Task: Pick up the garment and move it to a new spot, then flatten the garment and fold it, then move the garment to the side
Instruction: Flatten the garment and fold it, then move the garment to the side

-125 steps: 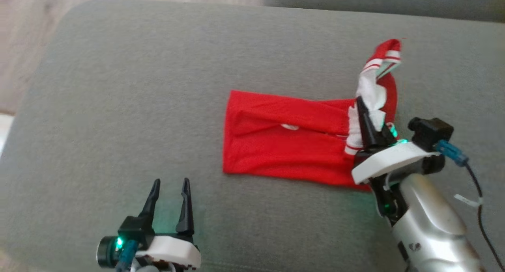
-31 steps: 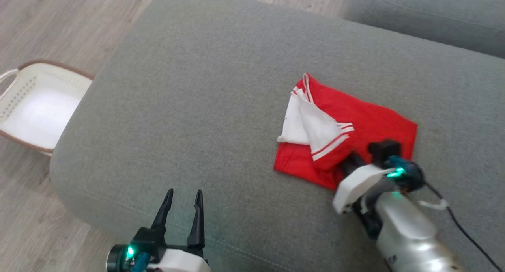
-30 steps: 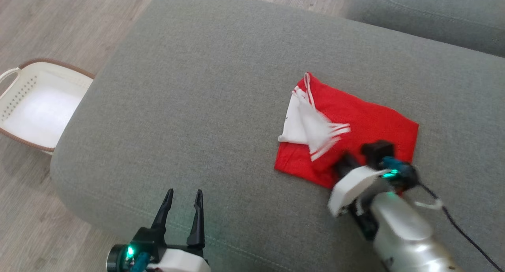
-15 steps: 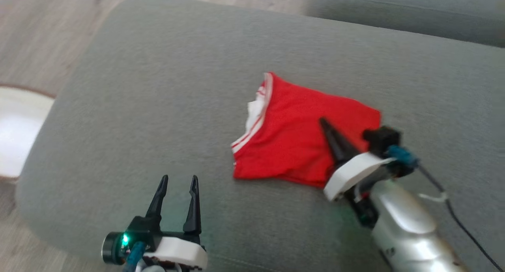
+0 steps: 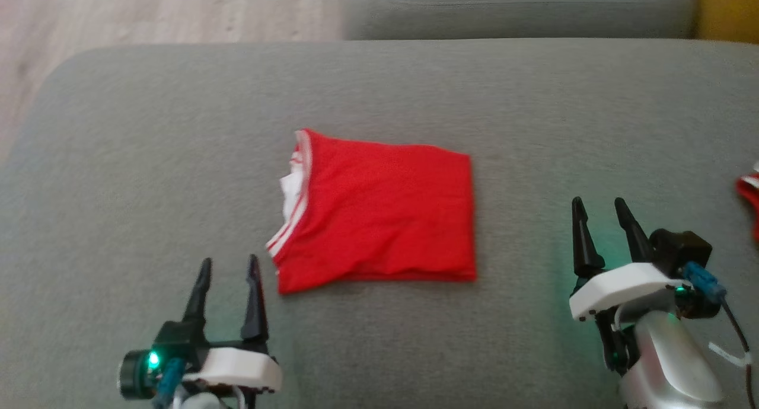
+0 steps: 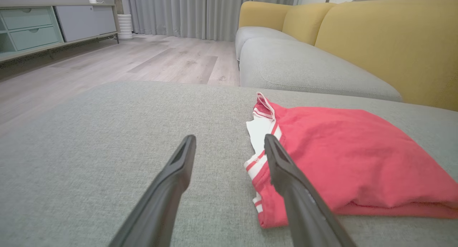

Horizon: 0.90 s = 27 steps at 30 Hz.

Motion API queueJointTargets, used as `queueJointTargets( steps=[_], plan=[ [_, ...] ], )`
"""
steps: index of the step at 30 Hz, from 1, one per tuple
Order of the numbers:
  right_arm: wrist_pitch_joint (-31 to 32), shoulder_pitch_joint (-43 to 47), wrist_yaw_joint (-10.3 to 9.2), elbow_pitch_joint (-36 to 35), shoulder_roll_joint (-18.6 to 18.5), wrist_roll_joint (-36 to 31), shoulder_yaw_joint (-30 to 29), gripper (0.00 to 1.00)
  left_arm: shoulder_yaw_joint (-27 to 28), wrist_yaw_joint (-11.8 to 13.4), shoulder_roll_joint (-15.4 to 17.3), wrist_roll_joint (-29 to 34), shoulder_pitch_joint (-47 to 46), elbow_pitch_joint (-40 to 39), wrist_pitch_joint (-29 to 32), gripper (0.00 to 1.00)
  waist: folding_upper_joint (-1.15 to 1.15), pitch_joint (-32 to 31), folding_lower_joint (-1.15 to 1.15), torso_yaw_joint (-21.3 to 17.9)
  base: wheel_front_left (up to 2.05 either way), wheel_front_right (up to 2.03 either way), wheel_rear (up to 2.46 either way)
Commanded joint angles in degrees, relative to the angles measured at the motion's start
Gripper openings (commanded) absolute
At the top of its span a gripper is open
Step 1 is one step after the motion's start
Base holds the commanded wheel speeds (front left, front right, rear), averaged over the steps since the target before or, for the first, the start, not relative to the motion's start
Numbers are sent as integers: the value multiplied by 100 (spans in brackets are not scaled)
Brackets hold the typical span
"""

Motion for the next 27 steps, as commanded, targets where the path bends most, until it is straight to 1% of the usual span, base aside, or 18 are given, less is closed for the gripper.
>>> queueJointTargets(
  steps=[1, 8, 17, 21, 24, 27],
  plan=[
    [-78, -18, -4, -225, 48, 26, 143, 100, 241, 40, 9, 69, -125, -162, -55, 100, 0, -72, 0, -213, 0, 0, 0],
    [-78, 301, -4, -332, 50, 80, 225, 100, 397, 41, 9, 151, 74, -113, -55, 100, 0, -155, 0, -312, 0, 0, 0],
    [-78, 336, -4, -349, 50, 141, 300, 100, 335, -5, 9, 181, 101, -93, -55, 100, 0, -169, 0, -150, 0, 0, 0],
    [-78, 322, -4, -252, 51, 190, 378, 100, 289, -20, 9, 184, 85, -88, -55, 100, 0, -159, 0, -75, 0, 0, 0],
    [-79, 231, -4, -16, 51, 257, 661, 100, 177, -54, 9, 190, 57, -80, -55, 100, 0, -111, 0, 61, 0, 0, 0],
    [-79, -58, -4, 247, 51, 466, 1007, 100, 11, -86, 9, 186, -1, -92, -55, 100, 0, -10, 0, 240, 0, 0, 0]
  ],
)
